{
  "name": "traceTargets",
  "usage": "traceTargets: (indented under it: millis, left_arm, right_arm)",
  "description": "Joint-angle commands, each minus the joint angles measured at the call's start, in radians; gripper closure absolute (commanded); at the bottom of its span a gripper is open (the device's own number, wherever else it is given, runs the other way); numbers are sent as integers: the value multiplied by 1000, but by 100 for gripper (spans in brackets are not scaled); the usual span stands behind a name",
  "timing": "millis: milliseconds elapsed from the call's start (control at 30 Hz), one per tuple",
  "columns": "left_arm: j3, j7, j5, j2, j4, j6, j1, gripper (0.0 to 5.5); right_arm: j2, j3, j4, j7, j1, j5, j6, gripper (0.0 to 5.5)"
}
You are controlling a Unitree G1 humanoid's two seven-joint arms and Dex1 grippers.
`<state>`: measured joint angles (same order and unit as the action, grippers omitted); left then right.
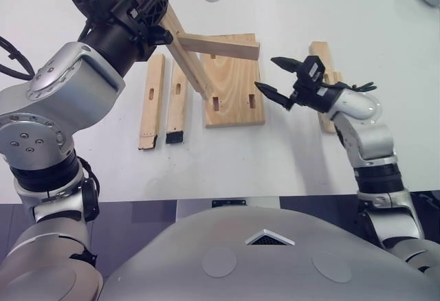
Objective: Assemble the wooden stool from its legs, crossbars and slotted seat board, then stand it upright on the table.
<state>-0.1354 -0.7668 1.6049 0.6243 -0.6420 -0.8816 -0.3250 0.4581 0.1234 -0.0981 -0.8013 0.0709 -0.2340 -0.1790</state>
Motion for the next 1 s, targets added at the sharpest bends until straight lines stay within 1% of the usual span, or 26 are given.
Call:
traceTargets:
  millis: [33, 100, 167, 233, 367, 533, 667, 733, 800, 1000]
  left_arm:
    - [16, -32, 48, 45, -6, 20, -13, 448]
    - [24, -48, 61, 52, -6, 33, -19, 448]
    - [37, -64, 63, 55, -11, 44, -20, 448]
    - [48, -71, 59, 66, -18, 48, -18, 448]
    - [57, -84, 42, 77, -27, 63, -2, 448]
    - [57, -64, -31, 81, -33, 75, 6, 448]
    - [52, -13, -145, 78, -60, 75, 30, 448]
    - [63, -22, -167, 32, -105, 99, 87, 448]
    - [48, -23, -168, -1, -122, 131, 125, 448]
    - [49, 29, -177, -36, -115, 157, 147, 448]
  right_arm:
    - [161, -5, -13, -35, -97, 103, 13, 194]
    - [193, 21, -17, -37, -107, 154, 20, 194]
    - [190, 71, -14, -40, -112, 195, 24, 194]
    - [159, 125, -9, -30, -103, 226, 20, 194]
    - [99, 181, -2, -7, -62, 244, 9, 194]
    - [82, 173, -23, -22, -56, 217, 3, 194]
    - [107, 131, -33, -24, -85, 200, 0, 194]
    - [118, 105, -23, -30, -88, 185, 1, 194]
    - [124, 94, -15, -27, -99, 180, 7, 194]
    - [68, 140, 46, 12, -64, 220, 29, 194]
